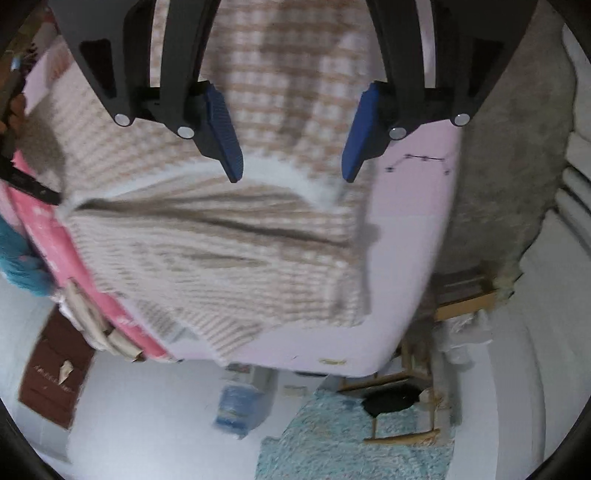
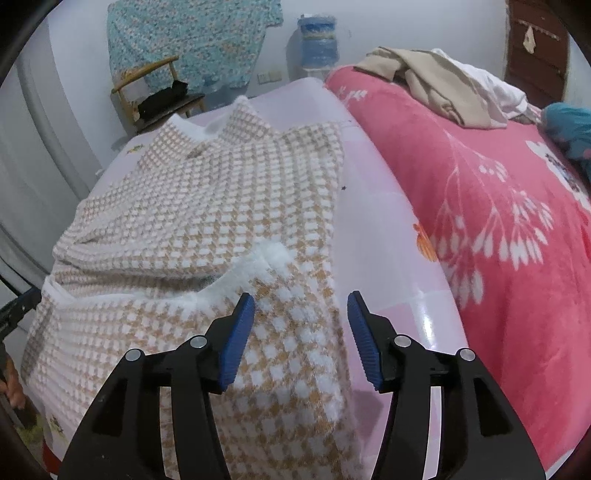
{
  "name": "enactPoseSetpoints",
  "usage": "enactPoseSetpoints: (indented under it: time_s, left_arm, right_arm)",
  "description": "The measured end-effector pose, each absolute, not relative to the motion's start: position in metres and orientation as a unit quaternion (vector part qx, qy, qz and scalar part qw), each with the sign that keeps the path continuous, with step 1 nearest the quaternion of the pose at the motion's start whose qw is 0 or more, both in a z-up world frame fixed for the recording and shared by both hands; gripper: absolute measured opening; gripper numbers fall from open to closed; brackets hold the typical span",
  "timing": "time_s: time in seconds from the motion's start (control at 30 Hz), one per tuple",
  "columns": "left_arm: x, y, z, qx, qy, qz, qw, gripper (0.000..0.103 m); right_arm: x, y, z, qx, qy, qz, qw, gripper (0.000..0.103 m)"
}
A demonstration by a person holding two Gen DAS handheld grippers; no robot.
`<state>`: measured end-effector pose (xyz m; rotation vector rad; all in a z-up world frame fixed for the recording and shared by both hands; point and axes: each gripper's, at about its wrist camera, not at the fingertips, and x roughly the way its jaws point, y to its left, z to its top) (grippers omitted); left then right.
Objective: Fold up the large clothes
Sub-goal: 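Open both grippers and lift them off the folded coat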
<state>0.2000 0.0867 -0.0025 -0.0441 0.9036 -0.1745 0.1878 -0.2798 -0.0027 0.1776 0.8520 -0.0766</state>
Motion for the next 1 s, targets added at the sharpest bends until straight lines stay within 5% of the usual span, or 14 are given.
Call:
enactPoseSetpoints:
  time_s: [0.17, 0.4, 0.7, 1.0]
  left_arm:
    - [0.211, 0.086, -0.015, 0.007, 0.448, -0.068, 0.891, 0.054]
    - [0.211, 0.088, -0.018, 0.022, 0.454, -0.063, 0.889, 0.014]
    - [0.206, 0.079, 0.031, 0.038, 0.355, -0.075, 0.931, 0.010]
    - [0.228, 0.086, -0.015, 0.019, 0.404, -0.072, 0.912, 0.010]
  right_arm:
    - [0.193, -0.274, -0.007, 0.070, 0.419, -0.032, 0.905, 0.038]
    - [0.185, -0.273, -0.003, 0.072, 0.409, -0.038, 0.909, 0.007]
    - [0.177, -0.285, 0.032, 0.083, 0.353, -0.051, 0.931, 0.006]
    - [0.200, -0.295, -0.003, 0.105, 0.388, -0.052, 0.914, 0.006]
